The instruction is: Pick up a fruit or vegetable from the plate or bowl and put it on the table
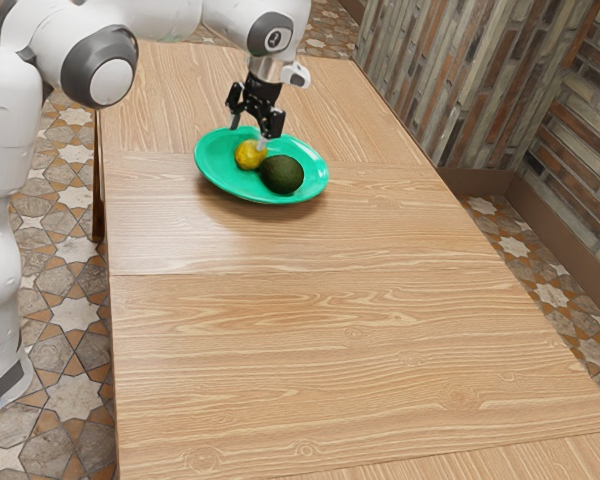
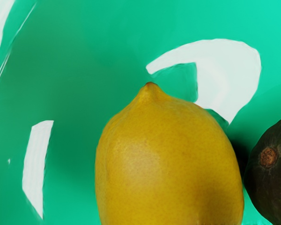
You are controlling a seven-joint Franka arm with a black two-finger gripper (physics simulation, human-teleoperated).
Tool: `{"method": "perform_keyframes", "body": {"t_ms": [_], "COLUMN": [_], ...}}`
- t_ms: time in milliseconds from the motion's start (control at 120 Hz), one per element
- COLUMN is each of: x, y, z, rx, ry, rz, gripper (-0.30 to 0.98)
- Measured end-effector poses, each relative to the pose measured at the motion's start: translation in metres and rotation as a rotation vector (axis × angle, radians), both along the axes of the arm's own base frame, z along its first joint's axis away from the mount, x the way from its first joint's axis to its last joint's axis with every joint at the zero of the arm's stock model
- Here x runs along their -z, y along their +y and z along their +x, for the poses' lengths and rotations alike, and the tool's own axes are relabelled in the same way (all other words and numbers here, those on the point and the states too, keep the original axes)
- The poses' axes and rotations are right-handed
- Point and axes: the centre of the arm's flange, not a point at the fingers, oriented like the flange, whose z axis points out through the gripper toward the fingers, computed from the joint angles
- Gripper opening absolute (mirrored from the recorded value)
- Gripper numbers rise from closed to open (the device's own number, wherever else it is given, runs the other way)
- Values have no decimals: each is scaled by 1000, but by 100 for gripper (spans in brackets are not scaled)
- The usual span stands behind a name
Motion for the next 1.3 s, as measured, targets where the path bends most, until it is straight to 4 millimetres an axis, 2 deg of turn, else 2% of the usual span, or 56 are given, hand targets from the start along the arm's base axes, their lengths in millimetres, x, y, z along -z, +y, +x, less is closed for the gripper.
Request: {"method": "perform_keyframes", "body": {"t_ms": [658,758,858,950,1167,1300], "x": [34,35,36,36,30,-2], "y": [-6,-4,-3,-1,-1,-7], "z": [12,12,11,10,10,3], "rx": [41,39,37,33,31,30], "ry": [-8,-14,-17,-21,-31,-61], "rz": [-53,-62,-68,-72,-73,-68], "gripper": [68,60,46,38,35,30]}}
